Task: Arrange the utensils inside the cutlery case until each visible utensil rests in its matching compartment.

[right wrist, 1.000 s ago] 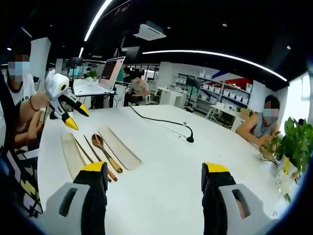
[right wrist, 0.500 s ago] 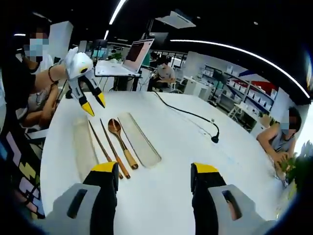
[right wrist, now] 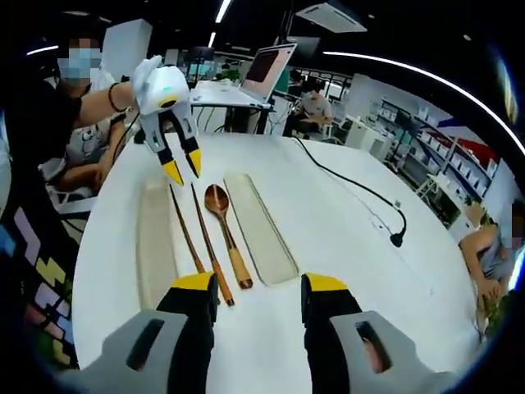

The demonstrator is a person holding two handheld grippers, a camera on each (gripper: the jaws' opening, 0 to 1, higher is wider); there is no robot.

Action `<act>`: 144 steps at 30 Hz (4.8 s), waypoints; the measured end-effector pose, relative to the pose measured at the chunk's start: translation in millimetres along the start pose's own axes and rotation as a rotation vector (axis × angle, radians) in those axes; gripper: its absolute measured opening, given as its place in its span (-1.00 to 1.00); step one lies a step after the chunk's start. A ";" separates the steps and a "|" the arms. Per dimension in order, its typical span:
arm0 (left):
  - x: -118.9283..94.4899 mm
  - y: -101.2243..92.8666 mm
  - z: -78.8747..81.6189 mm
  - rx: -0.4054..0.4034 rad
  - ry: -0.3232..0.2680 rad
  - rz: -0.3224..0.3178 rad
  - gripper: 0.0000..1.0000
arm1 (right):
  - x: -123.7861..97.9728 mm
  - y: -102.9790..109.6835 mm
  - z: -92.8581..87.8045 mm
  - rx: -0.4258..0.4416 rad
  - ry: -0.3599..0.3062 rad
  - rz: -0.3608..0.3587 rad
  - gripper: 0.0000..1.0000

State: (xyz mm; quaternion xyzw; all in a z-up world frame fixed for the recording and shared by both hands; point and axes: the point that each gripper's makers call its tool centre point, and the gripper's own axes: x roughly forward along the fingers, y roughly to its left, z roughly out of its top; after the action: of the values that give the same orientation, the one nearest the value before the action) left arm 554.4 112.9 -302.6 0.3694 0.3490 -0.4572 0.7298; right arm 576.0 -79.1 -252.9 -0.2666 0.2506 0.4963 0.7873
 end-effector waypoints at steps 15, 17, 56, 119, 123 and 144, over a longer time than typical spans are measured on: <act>11.4 -3.8 -13.7 0.026 0.095 -0.105 -0.64 | 35.2 28.3 11.0 -0.071 0.120 0.205 -0.52; 11.3 -3.1 -14.1 0.028 0.103 -0.112 -0.64 | 39.7 30.6 8.9 -0.081 0.148 0.219 -0.54; 25.2 -12.5 -12.4 0.000 0.287 -0.225 -0.77 | 74.0 42.5 -31.0 -0.090 0.410 0.334 -0.69; -11.4 -31.3 11.6 0.105 0.213 -0.199 -0.97 | 26.6 62.0 -8.0 -0.254 0.227 0.239 -0.92; -13.4 -44.2 12.7 0.124 0.220 -0.224 -0.97 | 17.3 70.8 -9.6 -0.270 0.221 0.241 -0.92; -8.6 -61.2 5.6 0.111 0.195 -0.234 -0.96 | 25.3 89.6 -25.5 -0.200 0.227 0.272 -0.91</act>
State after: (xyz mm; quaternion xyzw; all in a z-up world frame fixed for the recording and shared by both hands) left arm 495.8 92.7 -306.1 0.4088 0.4329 -0.5197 0.6127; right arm 500.4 -47.1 -303.5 -0.3616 0.3208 0.5872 0.6493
